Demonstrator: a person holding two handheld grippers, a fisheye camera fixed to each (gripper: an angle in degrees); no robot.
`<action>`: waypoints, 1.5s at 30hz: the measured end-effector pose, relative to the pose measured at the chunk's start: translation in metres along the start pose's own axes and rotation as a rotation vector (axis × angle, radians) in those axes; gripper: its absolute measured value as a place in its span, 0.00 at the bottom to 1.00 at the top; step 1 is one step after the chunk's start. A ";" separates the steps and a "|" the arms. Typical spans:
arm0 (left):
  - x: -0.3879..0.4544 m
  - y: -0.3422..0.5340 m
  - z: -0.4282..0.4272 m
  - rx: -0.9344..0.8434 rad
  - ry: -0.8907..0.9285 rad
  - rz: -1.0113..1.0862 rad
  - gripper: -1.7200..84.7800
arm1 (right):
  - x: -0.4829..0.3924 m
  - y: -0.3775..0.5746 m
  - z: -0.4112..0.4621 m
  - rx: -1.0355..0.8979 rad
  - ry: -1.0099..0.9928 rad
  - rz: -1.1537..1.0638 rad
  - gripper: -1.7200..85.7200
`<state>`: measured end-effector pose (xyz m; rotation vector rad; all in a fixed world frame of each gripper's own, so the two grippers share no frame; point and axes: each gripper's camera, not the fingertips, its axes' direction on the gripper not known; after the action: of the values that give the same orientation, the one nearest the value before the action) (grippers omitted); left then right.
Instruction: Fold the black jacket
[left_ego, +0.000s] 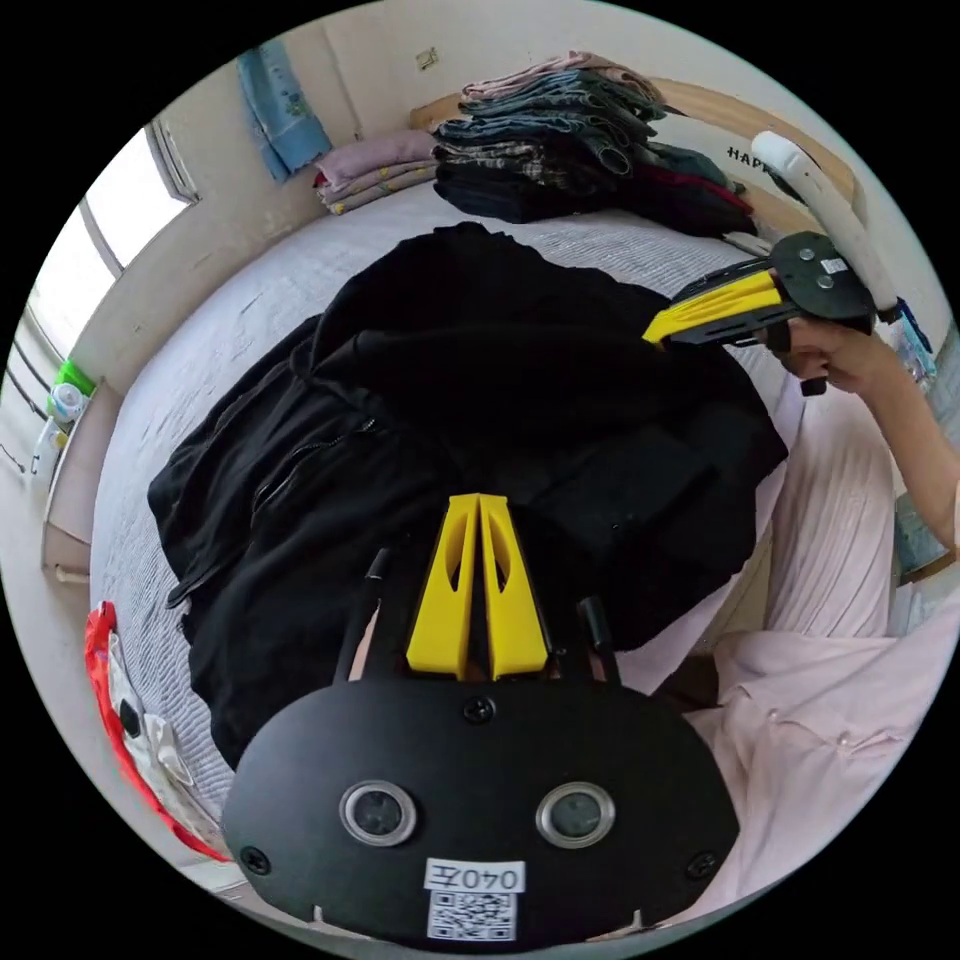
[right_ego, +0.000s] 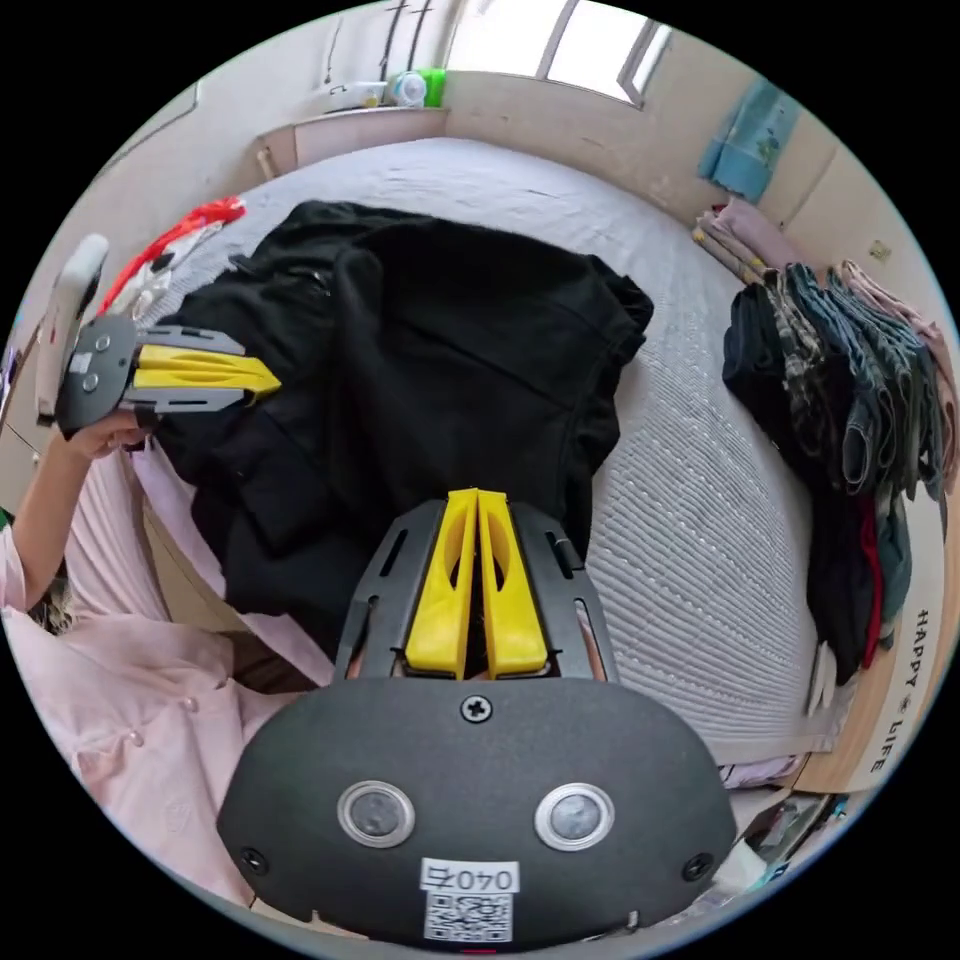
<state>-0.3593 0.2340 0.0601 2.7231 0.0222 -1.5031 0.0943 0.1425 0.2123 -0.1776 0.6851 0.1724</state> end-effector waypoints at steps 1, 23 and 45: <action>-0.004 0.006 -0.007 0.000 -0.030 -0.020 0.01 | -0.002 -0.001 -0.020 0.033 -0.001 0.012 0.01; -0.172 0.175 -0.028 -0.162 -0.129 -0.543 0.01 | -0.208 -0.066 -0.009 0.012 -0.146 -0.453 0.01; -0.224 0.369 -0.069 0.148 0.064 -1.136 0.10 | -0.345 -0.150 -0.048 0.190 -0.254 -0.747 0.08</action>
<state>-0.4107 -0.1320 0.2939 2.9589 1.7538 -1.5378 -0.1653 -0.0481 0.4134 -0.2139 0.3445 -0.5766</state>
